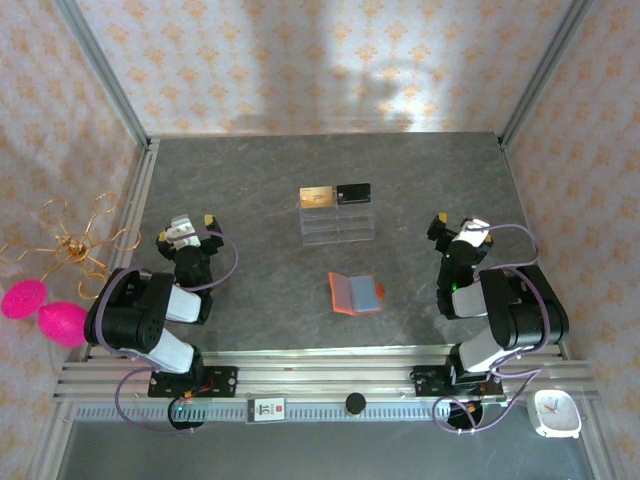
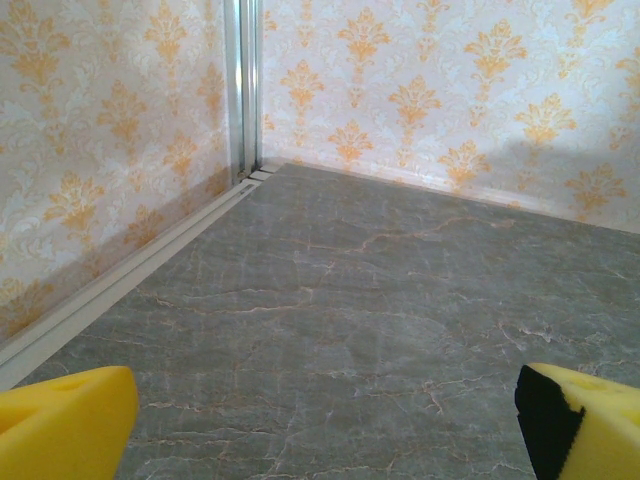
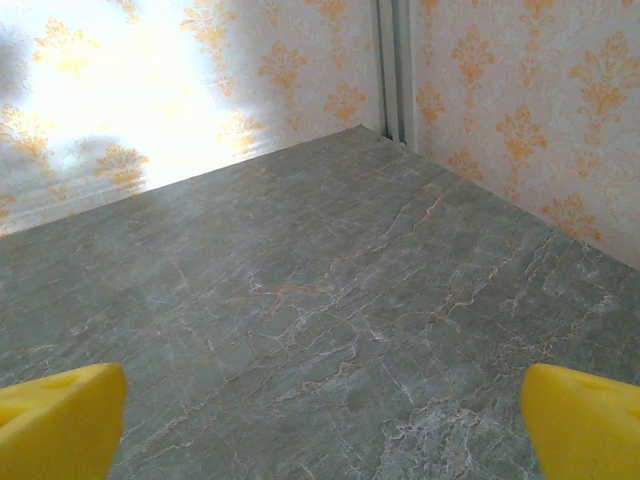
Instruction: Take the credit cards out of the card holder
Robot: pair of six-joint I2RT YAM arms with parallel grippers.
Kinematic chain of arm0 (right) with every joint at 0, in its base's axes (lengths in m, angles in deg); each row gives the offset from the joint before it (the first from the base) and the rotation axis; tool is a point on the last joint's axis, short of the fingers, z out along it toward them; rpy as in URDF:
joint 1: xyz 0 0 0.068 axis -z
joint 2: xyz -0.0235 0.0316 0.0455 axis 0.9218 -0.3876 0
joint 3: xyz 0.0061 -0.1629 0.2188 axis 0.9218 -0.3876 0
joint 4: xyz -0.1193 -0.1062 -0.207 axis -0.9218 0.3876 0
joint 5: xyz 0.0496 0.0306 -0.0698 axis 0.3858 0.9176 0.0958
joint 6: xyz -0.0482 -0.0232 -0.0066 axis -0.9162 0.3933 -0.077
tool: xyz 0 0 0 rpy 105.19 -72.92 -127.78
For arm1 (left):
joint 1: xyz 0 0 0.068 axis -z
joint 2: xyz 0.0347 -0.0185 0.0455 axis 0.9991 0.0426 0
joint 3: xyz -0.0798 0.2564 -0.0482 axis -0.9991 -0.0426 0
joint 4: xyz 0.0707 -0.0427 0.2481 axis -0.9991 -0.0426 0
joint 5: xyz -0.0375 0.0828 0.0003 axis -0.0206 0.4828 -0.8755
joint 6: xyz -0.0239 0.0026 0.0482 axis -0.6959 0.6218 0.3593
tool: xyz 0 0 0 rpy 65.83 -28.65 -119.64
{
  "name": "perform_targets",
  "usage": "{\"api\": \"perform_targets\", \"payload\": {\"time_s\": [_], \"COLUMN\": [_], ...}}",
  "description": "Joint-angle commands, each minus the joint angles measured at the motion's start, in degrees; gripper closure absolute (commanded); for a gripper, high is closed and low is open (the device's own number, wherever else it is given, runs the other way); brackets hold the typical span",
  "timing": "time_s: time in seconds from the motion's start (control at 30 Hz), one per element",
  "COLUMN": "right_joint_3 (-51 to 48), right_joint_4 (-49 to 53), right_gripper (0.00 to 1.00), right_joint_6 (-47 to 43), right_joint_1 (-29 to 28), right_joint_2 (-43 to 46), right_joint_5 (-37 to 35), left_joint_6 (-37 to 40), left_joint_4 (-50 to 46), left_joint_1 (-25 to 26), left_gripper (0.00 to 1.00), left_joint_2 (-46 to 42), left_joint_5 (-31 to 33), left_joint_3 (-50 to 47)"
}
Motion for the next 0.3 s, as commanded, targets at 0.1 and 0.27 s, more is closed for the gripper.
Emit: {"api": "perform_targets", "payload": {"time_s": [0.1, 0.27], "right_joint_3": [-0.56, -0.57], "right_joint_4": [-1.93, -1.93], "right_gripper": [0.00, 0.00], "right_joint_6": [0.24, 0.25], "right_joint_1": [0.27, 0.27], "right_joint_2": [0.69, 0.69], "right_joint_5": [-0.05, -0.03], "left_joint_6": [0.37, 0.43], "left_joint_4": [1.80, 1.96], "left_joint_1": [0.24, 0.16], "left_gripper": [0.01, 0.01], "left_joint_2": [0.43, 0.44], "left_joint_5": [-0.75, -0.71], "left_joint_3": [0.70, 0.62]}}
